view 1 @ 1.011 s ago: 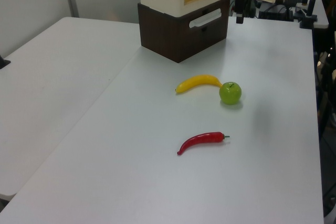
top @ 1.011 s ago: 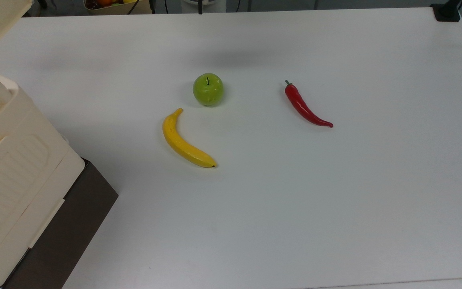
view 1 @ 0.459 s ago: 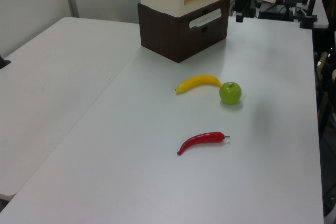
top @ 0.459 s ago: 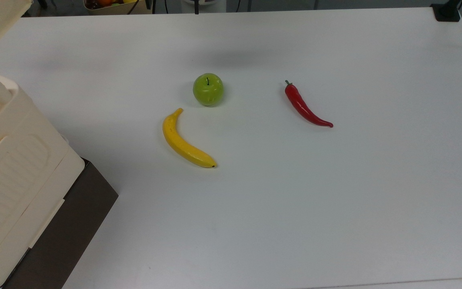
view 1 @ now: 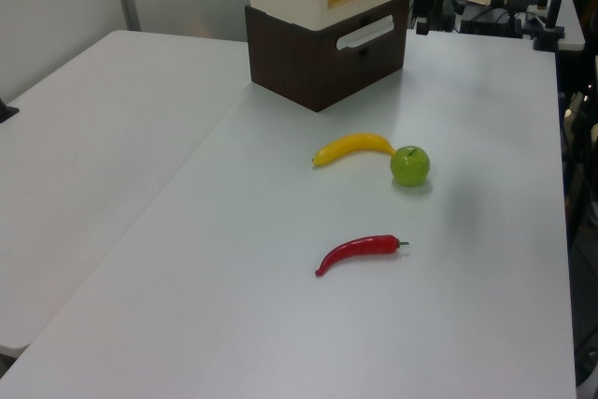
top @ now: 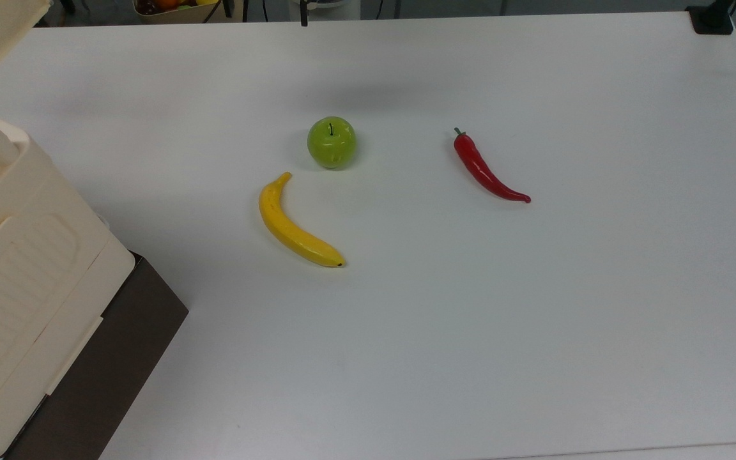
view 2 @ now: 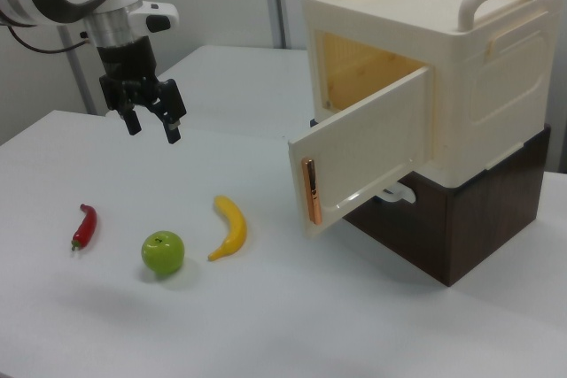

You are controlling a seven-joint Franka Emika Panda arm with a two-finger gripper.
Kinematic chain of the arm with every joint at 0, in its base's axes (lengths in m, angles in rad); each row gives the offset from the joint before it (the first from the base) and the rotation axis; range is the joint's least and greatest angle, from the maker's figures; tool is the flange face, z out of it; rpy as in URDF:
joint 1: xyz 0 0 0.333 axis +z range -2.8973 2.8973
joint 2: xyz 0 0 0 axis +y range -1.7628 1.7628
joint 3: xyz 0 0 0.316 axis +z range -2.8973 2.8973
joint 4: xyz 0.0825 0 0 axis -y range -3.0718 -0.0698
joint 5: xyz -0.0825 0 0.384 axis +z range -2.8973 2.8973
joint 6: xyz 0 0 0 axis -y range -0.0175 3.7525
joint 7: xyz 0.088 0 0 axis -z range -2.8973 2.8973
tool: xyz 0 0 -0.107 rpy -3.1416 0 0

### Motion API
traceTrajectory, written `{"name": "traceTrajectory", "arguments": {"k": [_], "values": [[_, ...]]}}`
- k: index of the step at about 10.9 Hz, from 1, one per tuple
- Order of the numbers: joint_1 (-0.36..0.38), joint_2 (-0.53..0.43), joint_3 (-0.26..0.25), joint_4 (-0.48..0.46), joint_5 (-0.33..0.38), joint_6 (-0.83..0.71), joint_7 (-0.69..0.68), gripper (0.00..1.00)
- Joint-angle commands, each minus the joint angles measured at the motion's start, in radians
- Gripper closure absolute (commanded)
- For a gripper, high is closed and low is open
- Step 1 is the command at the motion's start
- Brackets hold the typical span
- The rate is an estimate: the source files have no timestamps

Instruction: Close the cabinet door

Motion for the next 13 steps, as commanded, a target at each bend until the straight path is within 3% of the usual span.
{"name": "traceTrajectory", "arguments": {"k": [1,3,7,11,13], "values": [[-0.007,0.010,-0.005,0.023,0.017,-0.011,-0.014,0.61],[-0.015,0.013,-0.005,0.024,0.019,-0.011,-0.044,0.97],[-0.032,0.013,-0.009,0.061,0.019,-0.014,-0.043,1.00],[-0.144,0.015,-0.018,0.176,0.019,-0.013,-0.055,1.00],[-0.153,0.015,-0.085,0.239,0.031,-0.010,-0.060,1.00]]}}
